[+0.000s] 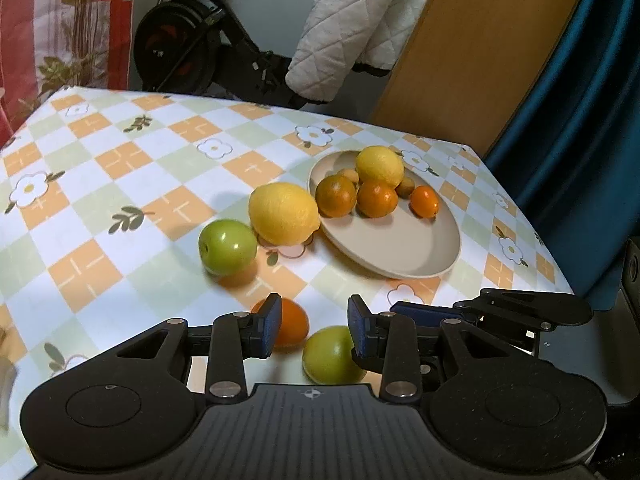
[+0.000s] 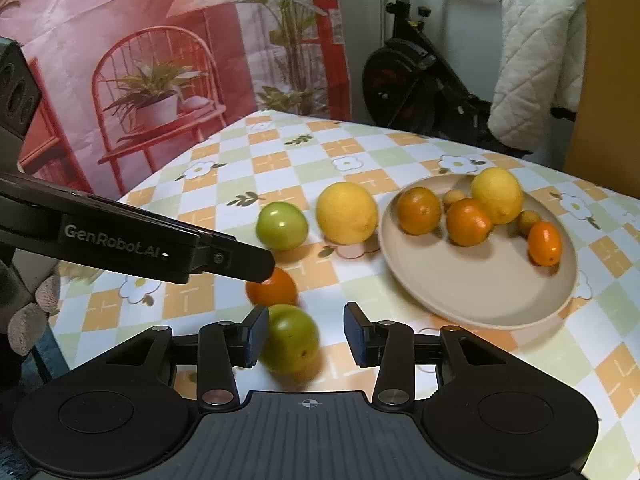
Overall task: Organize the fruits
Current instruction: 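Withdraw both tools toward a green apple on the cloth, then close both grippers together around the green apple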
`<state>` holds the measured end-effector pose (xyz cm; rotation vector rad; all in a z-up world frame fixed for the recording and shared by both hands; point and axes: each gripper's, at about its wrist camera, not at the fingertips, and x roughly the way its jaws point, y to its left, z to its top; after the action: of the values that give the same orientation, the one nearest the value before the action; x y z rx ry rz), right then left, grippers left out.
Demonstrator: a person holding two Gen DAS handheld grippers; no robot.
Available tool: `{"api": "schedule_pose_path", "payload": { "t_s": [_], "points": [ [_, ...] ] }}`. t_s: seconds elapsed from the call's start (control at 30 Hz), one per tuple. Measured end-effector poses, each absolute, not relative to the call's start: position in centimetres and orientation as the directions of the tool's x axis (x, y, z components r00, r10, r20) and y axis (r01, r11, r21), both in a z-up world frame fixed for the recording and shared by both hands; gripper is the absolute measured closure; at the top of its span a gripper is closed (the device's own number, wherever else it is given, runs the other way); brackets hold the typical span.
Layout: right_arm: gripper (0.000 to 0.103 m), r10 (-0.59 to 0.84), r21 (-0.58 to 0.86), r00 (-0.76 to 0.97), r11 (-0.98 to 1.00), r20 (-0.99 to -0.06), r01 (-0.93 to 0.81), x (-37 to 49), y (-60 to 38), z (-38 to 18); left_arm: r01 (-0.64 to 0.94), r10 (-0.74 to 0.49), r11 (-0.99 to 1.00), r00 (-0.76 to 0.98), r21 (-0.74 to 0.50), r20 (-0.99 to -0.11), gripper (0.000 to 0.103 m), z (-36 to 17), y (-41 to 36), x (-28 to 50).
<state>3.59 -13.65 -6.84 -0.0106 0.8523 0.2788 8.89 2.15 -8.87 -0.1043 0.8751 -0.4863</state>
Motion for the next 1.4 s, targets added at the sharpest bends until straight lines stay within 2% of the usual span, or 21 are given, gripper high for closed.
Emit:
{"api": "schedule_pose_path", "payload": {
  "t_s": [0.13, 0.23, 1.4],
  "points": [
    [0.064, 0.257, 0.119, 0.603, 0.958, -0.755, -0.259, 3.5, -13.5, -7.3, 0.365, -0.455, 0.884, 0.524, -0.292, -0.72, 0.063, -9.3, 2.1, 8.6],
    [0.064, 0.267, 0.133, 0.592, 0.956, -0.76, -0.26, 3.5, -13.5, -7.6, 0.367, -0.458, 0.882, 0.516, -0.296, -0.724, 0.056, -9.7, 2.0, 8.4],
    [0.062, 0.348, 0.247, 0.551, 0.936, -0.758, -0.251, 3.6, -13.9, -9.6, 0.386, -0.462, 0.871, 0.433, -0.304, -0.774, 0.054, -12.4, 0.8, 8.9]
  ]
}}
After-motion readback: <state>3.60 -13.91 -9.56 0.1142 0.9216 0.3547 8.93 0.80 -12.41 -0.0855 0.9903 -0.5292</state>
